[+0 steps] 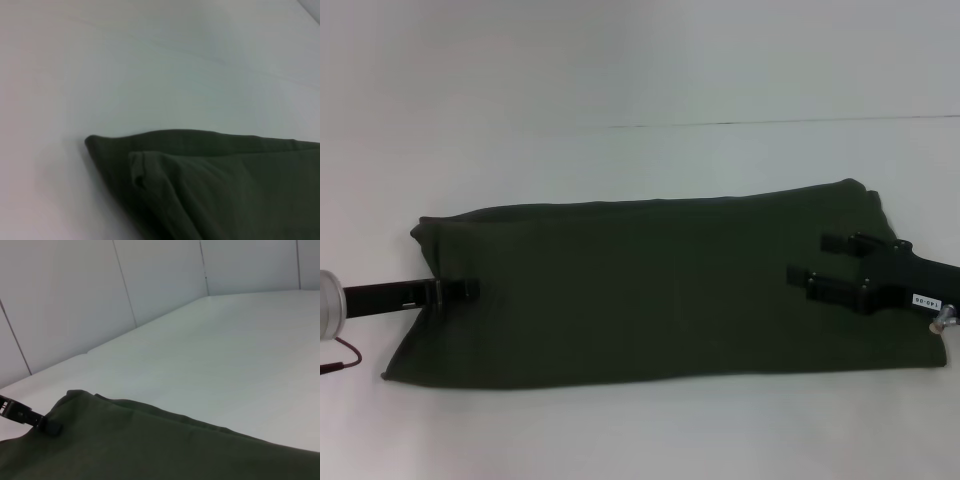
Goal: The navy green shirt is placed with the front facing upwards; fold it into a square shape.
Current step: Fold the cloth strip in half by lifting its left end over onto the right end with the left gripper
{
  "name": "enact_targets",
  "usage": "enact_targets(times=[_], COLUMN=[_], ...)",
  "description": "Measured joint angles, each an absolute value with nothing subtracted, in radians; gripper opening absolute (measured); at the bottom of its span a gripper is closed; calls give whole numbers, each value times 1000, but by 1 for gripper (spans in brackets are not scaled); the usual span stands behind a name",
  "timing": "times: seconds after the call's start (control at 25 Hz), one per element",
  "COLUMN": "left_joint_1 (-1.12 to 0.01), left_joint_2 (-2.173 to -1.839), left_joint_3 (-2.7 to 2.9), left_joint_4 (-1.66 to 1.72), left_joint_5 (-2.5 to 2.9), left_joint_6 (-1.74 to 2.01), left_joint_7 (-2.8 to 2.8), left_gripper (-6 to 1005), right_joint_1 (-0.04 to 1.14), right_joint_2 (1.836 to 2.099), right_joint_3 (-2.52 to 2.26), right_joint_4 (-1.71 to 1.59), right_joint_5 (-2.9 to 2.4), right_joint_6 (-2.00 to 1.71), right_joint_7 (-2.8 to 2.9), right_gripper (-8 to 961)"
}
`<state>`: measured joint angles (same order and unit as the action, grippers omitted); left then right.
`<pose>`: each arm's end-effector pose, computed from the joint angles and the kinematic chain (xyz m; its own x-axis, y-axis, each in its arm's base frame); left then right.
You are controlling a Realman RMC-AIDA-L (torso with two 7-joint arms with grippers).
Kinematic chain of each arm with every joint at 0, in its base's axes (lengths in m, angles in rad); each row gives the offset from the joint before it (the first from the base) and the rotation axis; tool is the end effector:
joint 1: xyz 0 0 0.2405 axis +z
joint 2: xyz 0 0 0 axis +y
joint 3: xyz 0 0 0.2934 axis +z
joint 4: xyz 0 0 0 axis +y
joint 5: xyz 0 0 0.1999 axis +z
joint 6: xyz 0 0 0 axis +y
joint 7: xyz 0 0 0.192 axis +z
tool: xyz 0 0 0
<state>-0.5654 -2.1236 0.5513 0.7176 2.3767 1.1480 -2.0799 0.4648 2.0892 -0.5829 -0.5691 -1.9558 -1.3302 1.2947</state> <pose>-0.3465 0.3968 -0.0576 0.3686 0.7933 0.4846 0.9265 -0.2707 -0.2615 0.3200 0.3671 -0.0555 0.7242 -0.3926 -0.5669 -0.6346 -0.7011 -0.3251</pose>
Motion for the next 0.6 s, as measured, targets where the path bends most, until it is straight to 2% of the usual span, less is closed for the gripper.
enact_targets(times=[0.36, 0.6], left_joint_1=[-572, -570], left_joint_2=[-2123, -2123], left_joint_3=[551, 548], left_joint_4=[719, 723], left_joint_5=[2375, 2375], left_joint_6=[1145, 1139], left_joint_7=[-2070, -2070], left_gripper=[162, 97], right_joint_1=[464, 463], right_joint_2=[2089, 2089], right_joint_3=[-583, -583], right_joint_4=[-569, -569], right_joint_5=[-1956, -1956], right_joint_6=[-1330, -1330], right_joint_7=[1295, 1295], right_gripper=[853, 855])
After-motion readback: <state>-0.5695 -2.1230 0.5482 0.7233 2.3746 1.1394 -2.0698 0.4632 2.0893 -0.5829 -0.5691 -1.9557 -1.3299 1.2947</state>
